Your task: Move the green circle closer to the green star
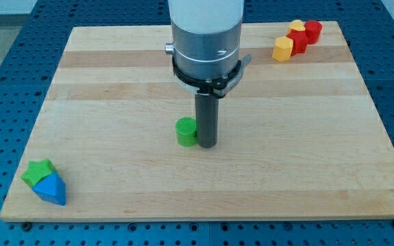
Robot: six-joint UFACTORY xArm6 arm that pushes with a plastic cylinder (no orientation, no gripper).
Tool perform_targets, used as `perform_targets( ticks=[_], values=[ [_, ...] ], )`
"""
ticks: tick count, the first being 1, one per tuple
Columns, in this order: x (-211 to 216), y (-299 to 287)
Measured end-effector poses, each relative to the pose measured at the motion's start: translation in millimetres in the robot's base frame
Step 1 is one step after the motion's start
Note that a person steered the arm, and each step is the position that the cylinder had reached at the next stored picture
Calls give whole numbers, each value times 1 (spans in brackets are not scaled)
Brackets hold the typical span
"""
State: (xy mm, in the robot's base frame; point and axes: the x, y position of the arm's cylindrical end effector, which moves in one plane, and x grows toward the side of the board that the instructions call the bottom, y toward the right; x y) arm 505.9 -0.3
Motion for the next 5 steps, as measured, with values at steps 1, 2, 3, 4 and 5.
perform_targets(
  ticks=[1,2,3,4,5],
  values=[
    [-3,-4],
    [-24,-37],
    [-25,-61],
    [-28,-56],
    [-39,-45]
  ],
)
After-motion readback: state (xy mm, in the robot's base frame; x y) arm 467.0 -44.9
